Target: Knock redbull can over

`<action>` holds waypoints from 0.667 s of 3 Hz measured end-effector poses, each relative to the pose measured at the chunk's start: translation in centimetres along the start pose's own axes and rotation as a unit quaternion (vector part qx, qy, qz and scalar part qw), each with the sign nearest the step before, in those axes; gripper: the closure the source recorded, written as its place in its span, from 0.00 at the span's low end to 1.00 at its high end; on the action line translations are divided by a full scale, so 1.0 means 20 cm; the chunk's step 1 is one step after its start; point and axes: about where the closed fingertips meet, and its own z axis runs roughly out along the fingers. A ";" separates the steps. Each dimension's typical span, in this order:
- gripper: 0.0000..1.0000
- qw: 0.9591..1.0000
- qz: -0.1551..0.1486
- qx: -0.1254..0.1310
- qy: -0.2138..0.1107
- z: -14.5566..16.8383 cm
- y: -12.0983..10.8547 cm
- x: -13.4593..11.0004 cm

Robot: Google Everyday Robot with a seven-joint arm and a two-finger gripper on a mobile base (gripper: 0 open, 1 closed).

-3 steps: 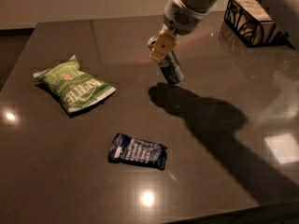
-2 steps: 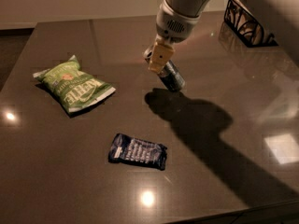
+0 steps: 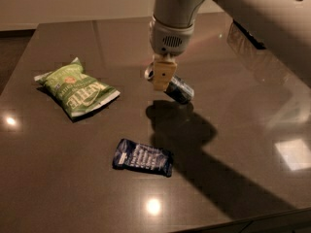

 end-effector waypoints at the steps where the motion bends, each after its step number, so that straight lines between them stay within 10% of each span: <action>1: 0.61 0.999 -0.027 -0.005 0.030 0.05 0.04 -0.01; 2: 0.38 0.997 -0.048 -0.007 0.052 0.10 0.07 -0.02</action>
Offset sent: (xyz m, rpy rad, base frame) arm -0.0223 0.0040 -0.0333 -0.1987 0.0246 0.1264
